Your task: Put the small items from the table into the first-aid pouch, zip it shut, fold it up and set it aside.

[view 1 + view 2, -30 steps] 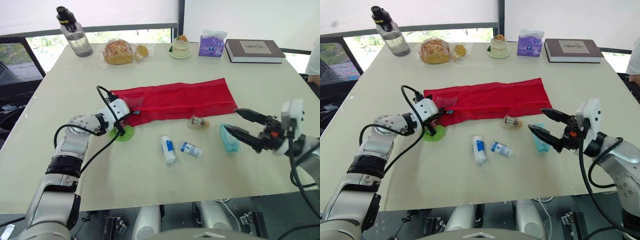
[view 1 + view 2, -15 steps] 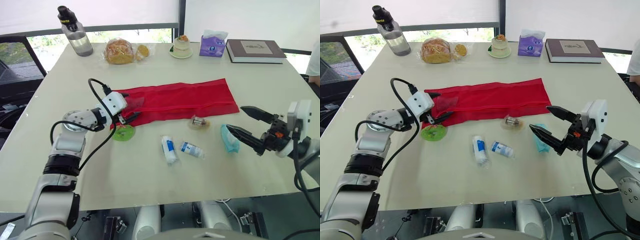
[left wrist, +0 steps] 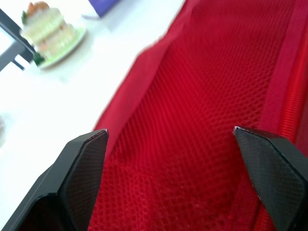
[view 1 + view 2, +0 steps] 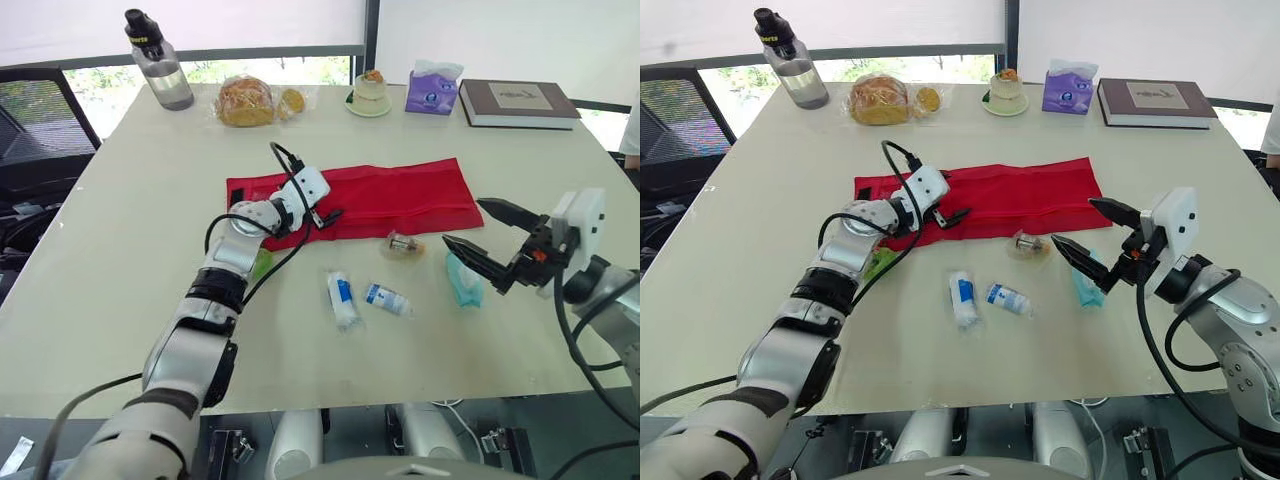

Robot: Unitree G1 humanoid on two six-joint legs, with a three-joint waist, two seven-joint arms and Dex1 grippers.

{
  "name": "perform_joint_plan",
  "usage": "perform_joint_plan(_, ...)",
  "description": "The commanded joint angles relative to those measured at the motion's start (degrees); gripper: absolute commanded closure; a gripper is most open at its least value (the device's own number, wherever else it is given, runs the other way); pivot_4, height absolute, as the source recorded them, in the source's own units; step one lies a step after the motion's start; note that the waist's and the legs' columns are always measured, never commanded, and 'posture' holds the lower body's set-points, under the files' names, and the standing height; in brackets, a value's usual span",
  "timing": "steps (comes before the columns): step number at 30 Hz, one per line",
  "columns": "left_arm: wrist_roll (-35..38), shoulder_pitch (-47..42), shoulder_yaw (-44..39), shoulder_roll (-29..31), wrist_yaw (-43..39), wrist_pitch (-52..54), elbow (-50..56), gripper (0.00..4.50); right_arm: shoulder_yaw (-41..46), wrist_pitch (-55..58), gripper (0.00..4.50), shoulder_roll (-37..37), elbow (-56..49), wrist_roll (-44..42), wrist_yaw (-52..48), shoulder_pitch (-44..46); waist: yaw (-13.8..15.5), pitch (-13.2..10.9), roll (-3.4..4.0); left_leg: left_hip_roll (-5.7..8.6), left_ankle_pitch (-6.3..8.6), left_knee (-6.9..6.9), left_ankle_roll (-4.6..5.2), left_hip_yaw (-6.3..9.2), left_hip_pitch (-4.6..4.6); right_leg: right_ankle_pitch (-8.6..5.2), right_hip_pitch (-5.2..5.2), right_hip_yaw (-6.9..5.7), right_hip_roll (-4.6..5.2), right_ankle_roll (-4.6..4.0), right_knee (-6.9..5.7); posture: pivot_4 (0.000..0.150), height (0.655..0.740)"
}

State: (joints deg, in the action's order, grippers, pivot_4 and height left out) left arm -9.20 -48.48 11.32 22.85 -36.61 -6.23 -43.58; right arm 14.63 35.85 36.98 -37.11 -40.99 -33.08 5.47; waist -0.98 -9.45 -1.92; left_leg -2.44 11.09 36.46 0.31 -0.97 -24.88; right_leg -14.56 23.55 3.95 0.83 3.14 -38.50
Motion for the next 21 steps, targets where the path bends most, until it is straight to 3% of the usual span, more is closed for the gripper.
perform_joint_plan(1,-1.97,-2.31,0.84,-0.48,1.71,-2.99,-3.28,0.07,1.37,-1.26,0.00,0.48,-2.16,0.17,0.84,0.05,0.13,0.00,-0.01,0.00,0.00,0.00,0.00,0.02,-0.01,0.01,0.00,-0.01,0.00,-0.02,0.00,0.150,0.7400)
perform_joint_plan(13,2.38,-0.23,0.28,-2.03,-7.02,-2.21,4.36,0.07,1.13,-1.88,0.00,0.34,-2.82,0.86,2.22,-1.00,0.17,0.00,-0.01,0.01,0.00,0.01,0.00,0.01,-0.02,0.02,-0.01,0.00,0.02,-0.04,-0.02,0.150,0.7400)
perform_joint_plan(21,-3.38,-3.35,3.04,-2.03,-2.80,-4.36,-0.17,0.07,0.38,-2.41,0.00,0.14,-2.37,1.52,2.26,-0.31,0.18,-0.01,-0.01,0.02,0.00,0.05,0.00,0.02,0.01,0.01,-0.01,0.00,0.00,-0.01,-0.08,0.150,0.7400)
